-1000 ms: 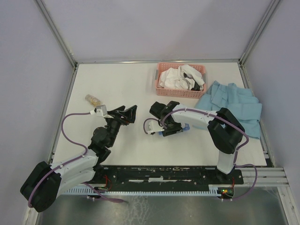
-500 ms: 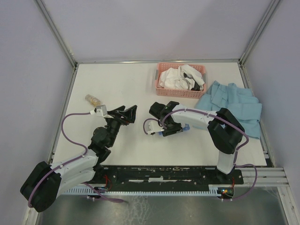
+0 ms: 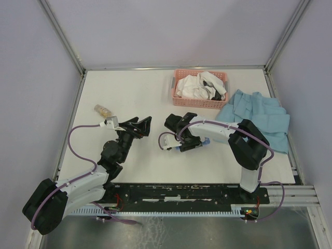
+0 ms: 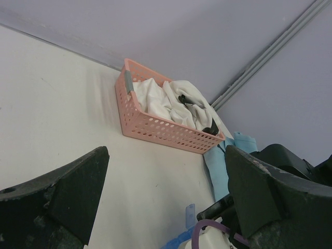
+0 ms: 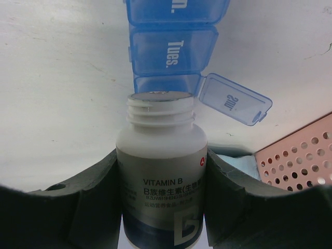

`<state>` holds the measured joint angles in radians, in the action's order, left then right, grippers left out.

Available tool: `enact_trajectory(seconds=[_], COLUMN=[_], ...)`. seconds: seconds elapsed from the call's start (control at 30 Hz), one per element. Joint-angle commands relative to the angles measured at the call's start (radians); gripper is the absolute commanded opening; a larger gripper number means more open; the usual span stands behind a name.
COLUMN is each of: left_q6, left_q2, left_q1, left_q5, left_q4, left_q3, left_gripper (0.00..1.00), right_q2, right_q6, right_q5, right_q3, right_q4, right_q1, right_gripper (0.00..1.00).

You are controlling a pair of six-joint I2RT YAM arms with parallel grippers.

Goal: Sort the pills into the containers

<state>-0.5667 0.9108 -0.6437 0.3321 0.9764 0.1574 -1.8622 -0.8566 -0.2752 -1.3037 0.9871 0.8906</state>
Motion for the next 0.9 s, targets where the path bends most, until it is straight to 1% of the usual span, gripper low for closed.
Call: enact_trajectory(seconds=[0.0, 0.87], left_q6=[0.03, 0.03], left_q2=[-0.01, -0.01], left_q1=[-0.002, -0.002], left_q5=[0.015, 0.015], left_q4=[0.061, 0.063], left_q3=[0.004, 0.002], left_gripper=[0.99, 0.99], right_q2=[-0.002, -0.017], right_q6=[0.011, 0.011], right_q5=[-0.042, -0.08], right_q3=[-0.043, -0.048], right_q4=[0.011, 0.019], right_q1=[0.01, 0.02], right_gripper=[0.01, 0.01])
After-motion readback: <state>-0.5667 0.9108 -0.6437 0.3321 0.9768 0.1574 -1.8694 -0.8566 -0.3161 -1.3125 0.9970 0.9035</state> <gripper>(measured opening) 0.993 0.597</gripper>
